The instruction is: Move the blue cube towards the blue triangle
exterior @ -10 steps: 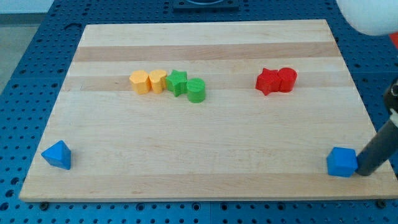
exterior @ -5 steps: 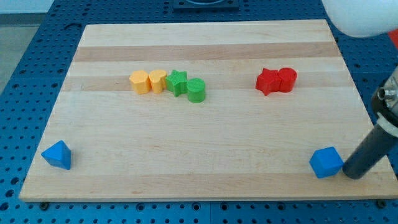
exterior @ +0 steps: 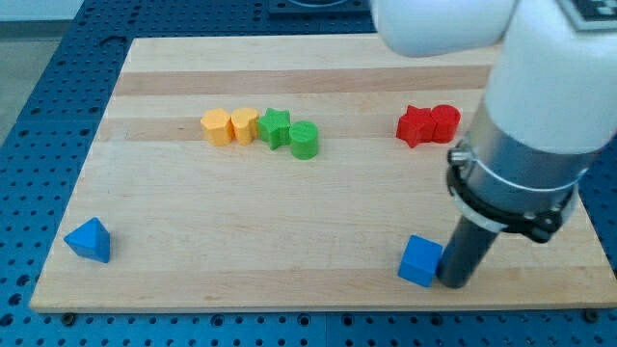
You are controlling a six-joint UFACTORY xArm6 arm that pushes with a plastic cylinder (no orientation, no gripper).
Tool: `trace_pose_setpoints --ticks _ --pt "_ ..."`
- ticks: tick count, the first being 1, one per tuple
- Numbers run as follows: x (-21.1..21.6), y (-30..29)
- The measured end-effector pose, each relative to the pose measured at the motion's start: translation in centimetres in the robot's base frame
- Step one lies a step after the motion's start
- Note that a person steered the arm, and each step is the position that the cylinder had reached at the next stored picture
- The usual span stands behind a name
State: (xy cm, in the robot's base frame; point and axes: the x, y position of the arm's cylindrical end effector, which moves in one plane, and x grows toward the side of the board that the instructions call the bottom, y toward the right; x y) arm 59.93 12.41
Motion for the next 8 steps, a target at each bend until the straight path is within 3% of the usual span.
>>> trace_pose_setpoints --ticks 3,8 --pt "-3.2 -5.6" --pt "-2.8 -18.7"
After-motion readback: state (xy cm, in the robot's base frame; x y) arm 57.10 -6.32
